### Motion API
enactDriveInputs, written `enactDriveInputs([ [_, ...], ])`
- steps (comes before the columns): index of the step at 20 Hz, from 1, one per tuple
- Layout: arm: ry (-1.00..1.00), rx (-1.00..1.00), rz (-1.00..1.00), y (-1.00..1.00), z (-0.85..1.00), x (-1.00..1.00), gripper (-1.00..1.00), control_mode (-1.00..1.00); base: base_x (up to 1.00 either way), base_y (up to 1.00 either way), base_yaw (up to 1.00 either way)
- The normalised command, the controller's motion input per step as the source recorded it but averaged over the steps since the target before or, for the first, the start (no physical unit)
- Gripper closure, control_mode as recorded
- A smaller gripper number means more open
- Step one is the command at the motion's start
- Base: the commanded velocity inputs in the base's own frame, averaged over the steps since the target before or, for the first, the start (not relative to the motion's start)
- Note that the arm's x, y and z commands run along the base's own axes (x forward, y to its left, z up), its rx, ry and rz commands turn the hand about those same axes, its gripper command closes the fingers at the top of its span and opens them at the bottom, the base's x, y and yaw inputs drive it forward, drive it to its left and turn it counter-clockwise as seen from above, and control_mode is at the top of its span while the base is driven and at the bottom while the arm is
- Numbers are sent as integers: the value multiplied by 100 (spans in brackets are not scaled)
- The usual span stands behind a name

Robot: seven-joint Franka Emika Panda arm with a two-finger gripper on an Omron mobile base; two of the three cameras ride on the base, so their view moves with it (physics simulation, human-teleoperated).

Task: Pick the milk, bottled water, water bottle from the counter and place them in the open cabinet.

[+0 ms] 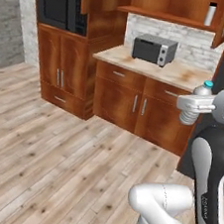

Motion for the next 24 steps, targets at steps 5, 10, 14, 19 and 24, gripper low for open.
enactDriveInputs([
  [5,0,0,0,0,0,0,100,100,100,0,-14],
  [10,0,0,0,0,0,0,100,100,100,-3,-15],
  [14,0,0,0,0,0,0,100,100,99,-7,-15],
  [19,0,0,0,0,0,0,100,100,86,-5,-18],
  [24,0,0,0,0,0,0,100,100,49,1,-21],
])
